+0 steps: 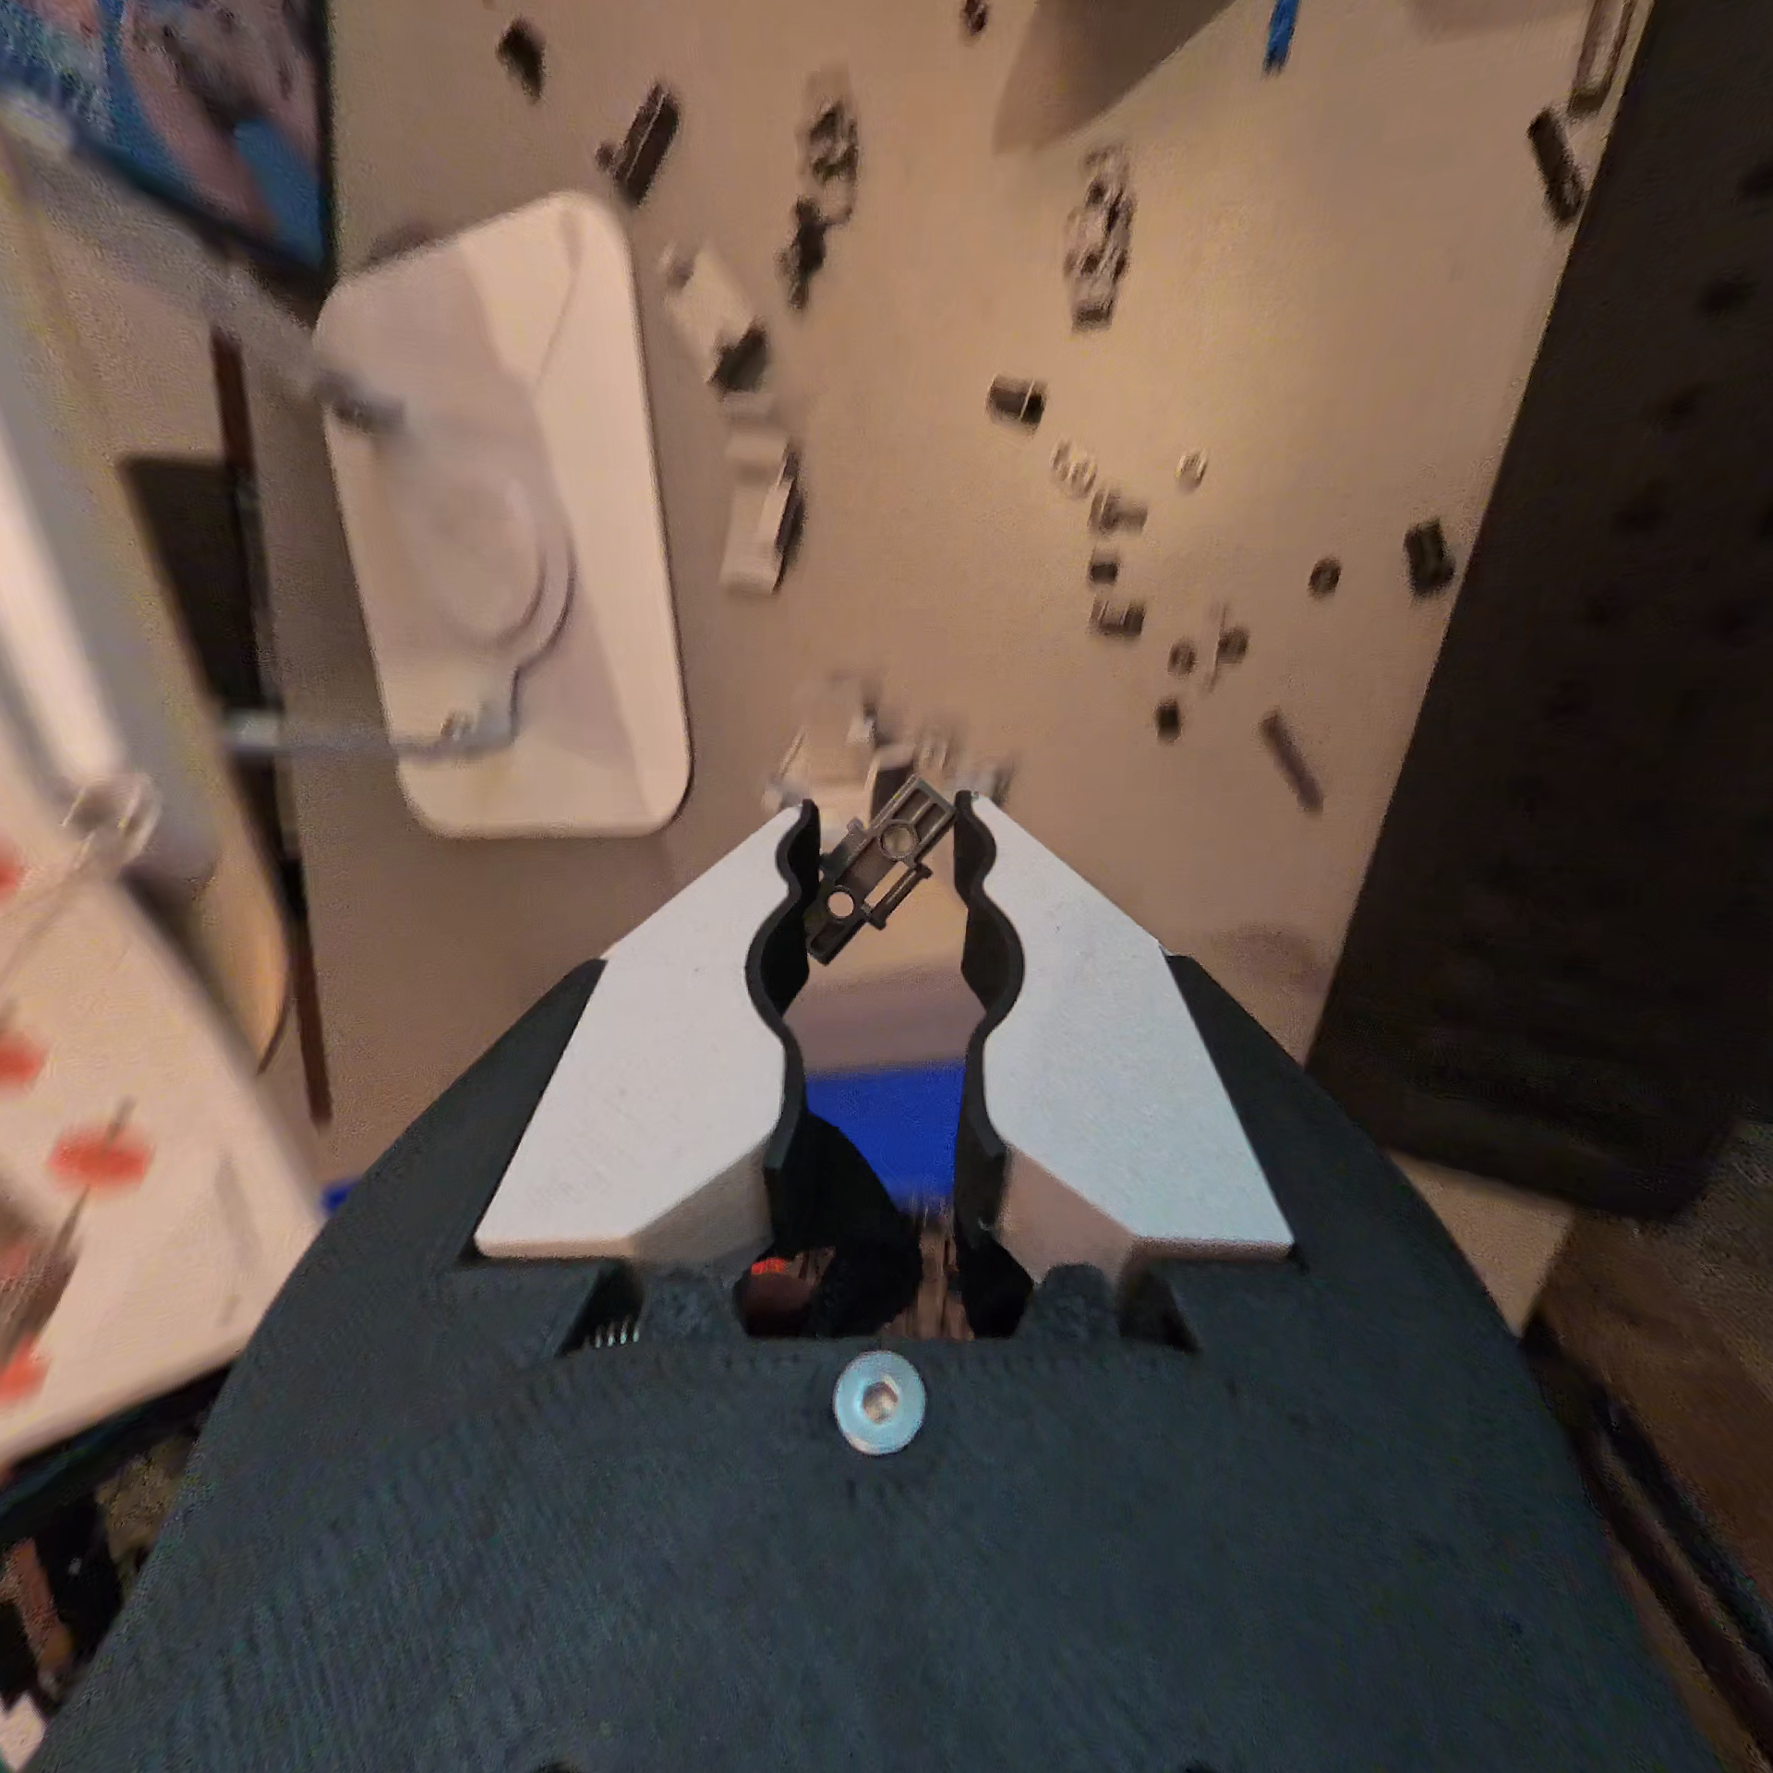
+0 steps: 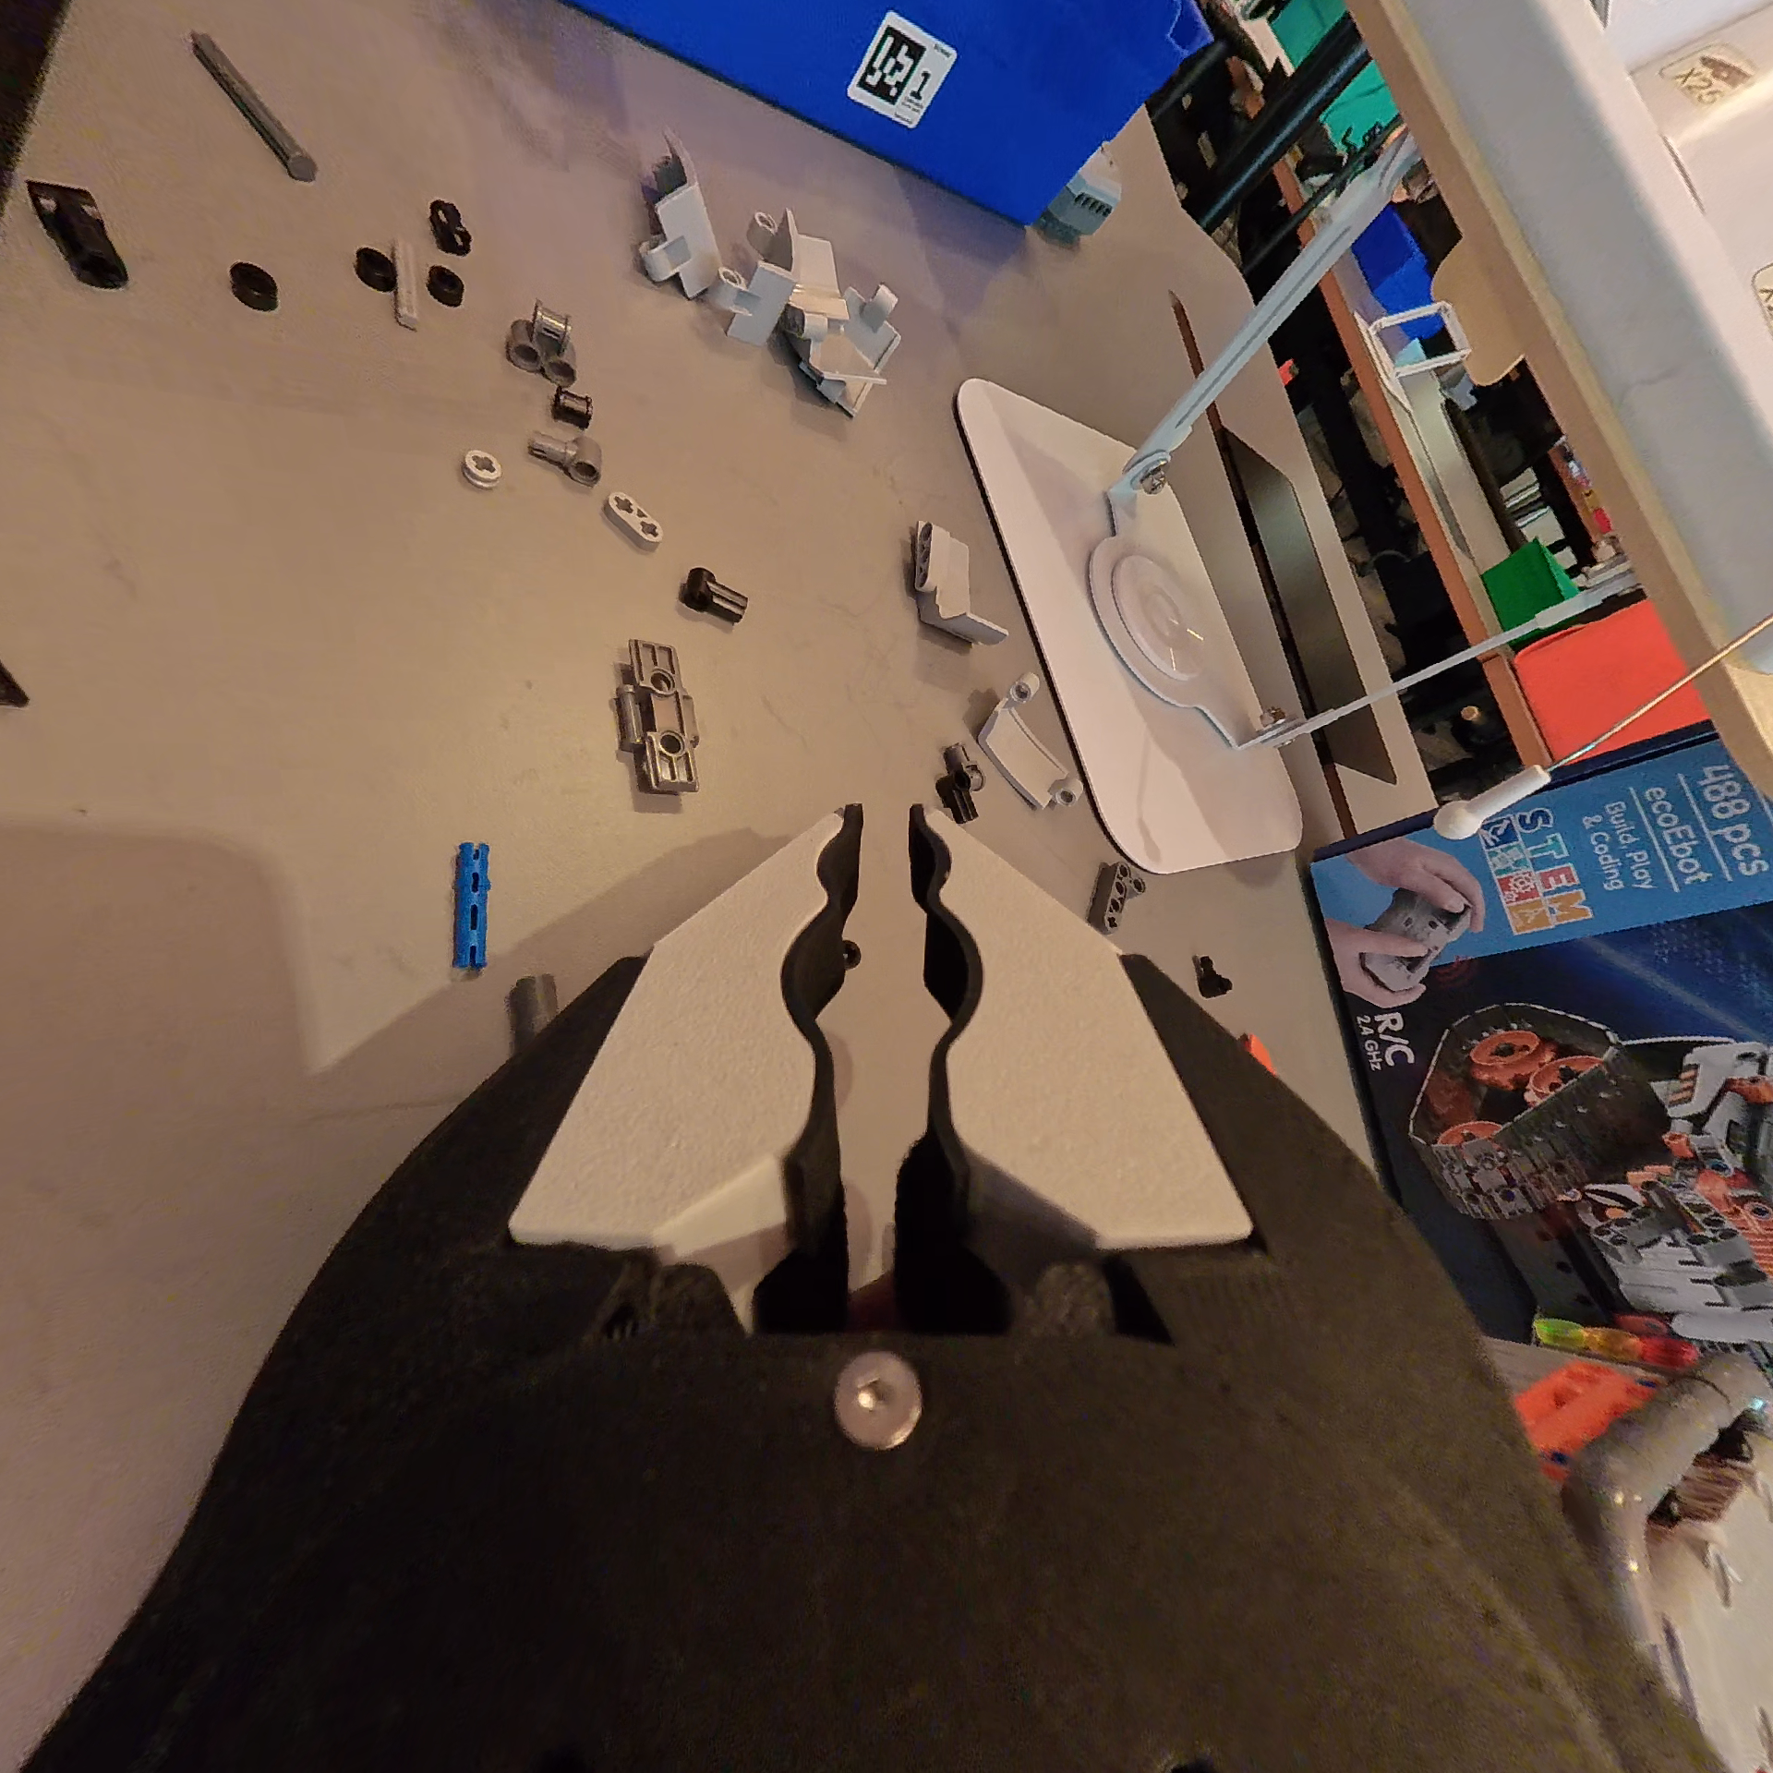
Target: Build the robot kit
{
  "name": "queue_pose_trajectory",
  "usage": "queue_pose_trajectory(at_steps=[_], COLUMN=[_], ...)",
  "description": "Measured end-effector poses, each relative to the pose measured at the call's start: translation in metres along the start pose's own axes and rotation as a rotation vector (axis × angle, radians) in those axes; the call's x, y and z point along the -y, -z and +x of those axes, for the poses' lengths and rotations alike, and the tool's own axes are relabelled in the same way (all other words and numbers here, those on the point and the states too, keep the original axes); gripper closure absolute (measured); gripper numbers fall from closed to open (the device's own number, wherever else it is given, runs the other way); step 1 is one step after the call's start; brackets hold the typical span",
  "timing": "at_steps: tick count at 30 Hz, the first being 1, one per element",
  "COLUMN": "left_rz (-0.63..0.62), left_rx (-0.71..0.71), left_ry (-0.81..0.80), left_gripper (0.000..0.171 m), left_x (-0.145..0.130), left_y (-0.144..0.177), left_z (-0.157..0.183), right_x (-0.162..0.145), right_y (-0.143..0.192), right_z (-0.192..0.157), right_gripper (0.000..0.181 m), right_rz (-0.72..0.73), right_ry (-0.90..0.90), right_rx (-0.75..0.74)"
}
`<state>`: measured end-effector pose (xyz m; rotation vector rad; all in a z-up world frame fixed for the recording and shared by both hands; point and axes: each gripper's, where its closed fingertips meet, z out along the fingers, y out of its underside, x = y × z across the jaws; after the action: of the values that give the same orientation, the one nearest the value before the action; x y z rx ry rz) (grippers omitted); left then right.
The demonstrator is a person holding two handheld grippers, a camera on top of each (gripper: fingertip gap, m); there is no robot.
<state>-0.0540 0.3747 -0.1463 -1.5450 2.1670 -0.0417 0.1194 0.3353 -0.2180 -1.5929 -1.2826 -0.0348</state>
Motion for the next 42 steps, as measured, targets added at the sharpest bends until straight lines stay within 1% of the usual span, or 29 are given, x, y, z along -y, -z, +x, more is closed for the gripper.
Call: queue_pose_trajectory(at_steps=[3, 4, 5, 7, 9, 11, 13, 15, 17, 18, 19, 21, 23, 24, 26, 27, 28, 29, 30, 31, 32, 34, 36, 37, 38, 39, 40, 41, 42], left_rz=[0.112, 0.149, 0.179, 0.185, 0.209, 0.214, 0.205, 0.216, 0.198, 0.193, 0.2, 0.154, 0.047, -0.044, -0.191, -0.258, -0.32, -0.355, -0.401, -0.475, -0.547, -0.621, -0.722, -0.738, -0.719, -0.726, -0.732, -0.718, -0.717], left_rx=[-0.043, -0.081, -0.152, -0.155, -0.188, -0.158, -0.174, -0.204, -0.165, -0.15, -0.13, -0.094, 0.002, 0.059, 0.086, 0.131, 0.116, 0.07, 0.068, 0.035, -0.038, -0.093, -0.14, -0.179, -0.216, -0.237, -0.247, -0.277, -0.306], left_ry=[0.008, 0.011, 0.004, -0.025, -0.029, -0.007, 0.025, 0.02, 0.008, 0.003, 0.006, 0.037, 0.058, 0.088, 0.196, 0.254, 0.314, 0.356, 0.365, 0.365, 0.371, 0.367, 0.35, 0.362, 0.39, 0.394, 0.405, 0.414, 0.417], left_gripper=[0.144, 0.144, 0.144, 0.144, 0.144, 0.143, 0.118, 0.11, 0.111, 0.112, 0.117, 0.119, 0.121, 0.12, 0.108, 0.106, 0.098, 0.089, 0.088, 0.085, 0.076, 0.077, 0.07, 0.062, 0.058, 0.053, 0.052, 0.057, 0.056], left_x=[0.049, 0.062, 0.072, 0.082, 0.091, 0.094, 0.091, 0.087, 0.078, 0.073, 0.067, 0.042, 0.0, -0.03, -0.09, -0.121, -0.15, -0.172, -0.194, -0.217, -0.238, -0.264, -0.29, -0.296, -0.295, -0.297, -0.299, -0.297, -0.298], left_y=[-0.048, -0.06, -0.071, -0.088, -0.1, -0.11, -0.114, -0.108, -0.094, -0.081, -0.064, -0.03, 0.001, 0.015, 0.036, 0.043, 0.045, 0.042, 0.036, 0.029, 0.02, 0.001, -0.01, -0.015, -0.02, -0.022, -0.023, -0.025, -0.026], left_z=[0.023, 0.033, 0.047, 0.055, 0.065, 0.061, 0.061, 0.065, 0.058, 0.053, 0.046, 0.03, 0.005, -0.01, -0.025, -0.037, -0.038, -0.033, -0.034, -0.029, -0.016, -0.009, -0.005, -0.003, -0.003, -0.005, -0.007, -0.006, -0.005], right_x=[0.001, 0.002, 0.002, 0.002, 0.002, 0.003, 0.002, 0.003, 0.004, 0.004, 0.005, 0.012, 0.013, 0.012, 0.008, 0.007, 0.006, 0.005, 0.004, 0.003, 0.003, 0.001, -0.001, -0.001, -0.001, -0.002, -0.002, -0.002, -0.003], right_y=[0.001, 0.001, 0.001, 0.0, 0.0, 0.001, 0.0, 0.001, 0.001, 0.001, 0.001, 0.003, 0.001, 0.0, -0.003, -0.004, -0.004, -0.005, -0.005, -0.005, -0.005, -0.006, -0.006, -0.006, -0.006, -0.006, -0.006, -0.006, -0.006], right_z=[-0.001, -0.001, -0.002, -0.003, -0.003, -0.004, -0.004, -0.004, -0.004, -0.004, -0.004, -0.004, -0.006, -0.007, -0.01, -0.011, -0.012, -0.013, -0.013, -0.013, -0.013, -0.014, -0.015, -0.015, -0.016, -0.016, -0.015, -0.015, -0.015], right_gripper=[0.174, 0.174, 0.174, 0.174, 0.174, 0.173, 0.173, 0.173, 0.173, 0.173, 0.172, 0.172, 0.171, 0.171, 0.171, 0.171, 0.171, 0.171, 0.171, 0.171, 0.171, 0.171, 0.171, 0.171, 0.171, 0.171, 0.171, 0.171, 0.171], right_rz=[0.0, 0.001, 0.001, 0.001, 0.001, 0.004, 0.003, 0.006, 0.009, 0.008, 0.016, 0.053, 0.057, 0.05, 0.035, 0.03, 0.026, 0.021, 0.017, 0.014, 0.012, 0.007, 0.001, -0.002, -0.003, -0.003, -0.003, -0.003, -0.002], right_ry=[0.008, 0.009, 0.009, 0.008, 0.005, 0.001, 0.0, -0.001, -0.004, -0.004, -0.007, -0.03, -0.046, -0.041, -0.034, -0.034, -0.032, -0.028, -0.024, -0.022, -0.021, -0.02, -0.013, -0.008, -0.006, -0.006, -0.008, -0.011, -0.014], right_rx=[0.0, 0.001, 0.003, 0.008, 0.012, 0.015, 0.02, 0.021, 0.02, 0.018, 0.018, 0.026, 0.032, 0.032, 0.04, 0.046, 0.048, 0.048, 0.048, 0.048, 0.048, 0.052, 0.056, 0.057, 0.058, 0.059, 0.059, 0.06, 0.063])
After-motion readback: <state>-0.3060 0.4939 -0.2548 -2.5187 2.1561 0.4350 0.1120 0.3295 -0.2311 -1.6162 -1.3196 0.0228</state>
